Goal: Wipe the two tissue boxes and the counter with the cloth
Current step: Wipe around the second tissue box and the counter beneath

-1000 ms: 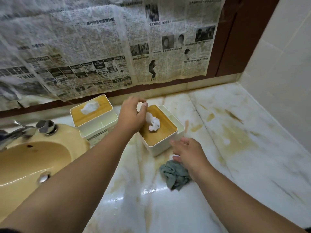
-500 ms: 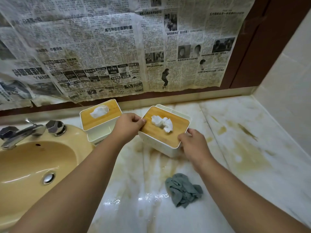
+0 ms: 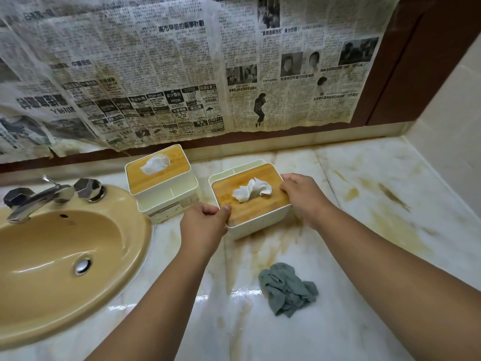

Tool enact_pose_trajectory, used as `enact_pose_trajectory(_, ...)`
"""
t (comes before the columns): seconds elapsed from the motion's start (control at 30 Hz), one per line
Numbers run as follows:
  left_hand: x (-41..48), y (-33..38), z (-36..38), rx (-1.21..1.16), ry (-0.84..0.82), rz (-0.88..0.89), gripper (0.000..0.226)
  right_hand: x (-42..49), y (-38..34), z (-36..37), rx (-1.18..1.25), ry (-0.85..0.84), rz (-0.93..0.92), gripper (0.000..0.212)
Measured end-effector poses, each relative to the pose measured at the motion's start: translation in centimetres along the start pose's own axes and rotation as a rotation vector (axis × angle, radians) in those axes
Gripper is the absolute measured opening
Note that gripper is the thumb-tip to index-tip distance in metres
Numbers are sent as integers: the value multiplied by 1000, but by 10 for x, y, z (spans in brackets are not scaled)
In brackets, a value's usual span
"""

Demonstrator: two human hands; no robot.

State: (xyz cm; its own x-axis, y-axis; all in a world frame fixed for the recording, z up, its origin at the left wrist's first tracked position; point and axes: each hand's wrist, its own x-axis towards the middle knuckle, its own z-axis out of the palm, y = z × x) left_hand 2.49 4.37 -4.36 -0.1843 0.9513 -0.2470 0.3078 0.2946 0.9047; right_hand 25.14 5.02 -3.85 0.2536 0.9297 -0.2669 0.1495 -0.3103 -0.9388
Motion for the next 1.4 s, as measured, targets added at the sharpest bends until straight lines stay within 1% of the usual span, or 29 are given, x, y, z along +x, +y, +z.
enact_pose_trajectory(0.2,-9,-7,-1,-3,-9,-26,34,8,-1,1,-30,-16,-19,34)
enact_pose_trajectory(0.33,-12,-7,-1,94,2,-5,33,11,-2,1,-39,-39,-18,34)
enact_pose_trajectory(0.43,-11,-7,-2,123,-6,8,39,11,-1,2,-54,-18,-11,34)
enact_pose_trajectory(0.5,-8,-7,-4,178,-20,29,41,7,-2,3,-43,9,-13,30)
enact_pose_trajectory(0.57,-8,-5,-7,266,-29,70,38,4,-1,3,-47,70,-28,22)
enact_pose_trajectory(0.6,-8,-3,-9,321,-23,107,36,2,0,2,-61,131,-40,18)
enact_pose_trajectory(0.67,-10,3,-12,449,34,220,32,-8,4,-1,-65,288,-43,17)
enact_pose_trajectory(0.7,-10,4,-13,495,72,292,31,-18,6,-3,-54,346,-47,16)
enact_pose_trajectory(0.73,-8,4,-14,522,98,362,31,-33,9,-4,-59,368,-70,14)
enact_pose_trajectory(0.77,-6,5,-14,540,107,430,34,-51,13,-4,-101,341,-107,11)
enact_pose_trajectory(0.8,-2,5,-14,558,103,497,39,-70,18,-2,-175,270,-147,11)
enact_pose_trajectory(0.9,6,12,-12,623,7,692,57,-125,41,8,-488,-14,-212,9)
enact_pose_trajectory(0.93,8,16,-10,643,-41,756,61,-140,46,13,-615,-80,-227,19)
enact_pose_trajectory(0.97,12,20,-8,659,-95,809,64,-149,52,17,-724,-127,-248,34)
enact_pose_trajectory(1.0,16,24,-6,668,-152,851,66,-157,58,21,-813,-158,-269,47)
enact_pose_trajectory(1.03,19,29,-2,673,-209,874,68,-161,62,26,-889,-173,-286,56)
enact_pose_trajectory(1.07,23,33,2,673,-259,890,68,-164,66,30,-951,-169,-310,59)
enact_pose_trajectory(1.17,30,42,18,679,-369,917,70,-160,80,37,-1060,-119,-359,48)
enact_pose_trajectory(1.23,33,45,28,704,-399,926,68,-156,87,37,-1023,-90,-335,46)
enact_pose_trajectory(1.3,37,46,33,713,-371,932,60,-150,89,36,-896,-52,-296,47)
enact_pose_trajectory(1.33,39,47,35,708,-352,938,55,-147,87,36,-778,-3,-252,44)
enact_pose_trajectory(1.4,43,48,38,708,-333,958,47,-141,78,34,-451,164,-122,35)
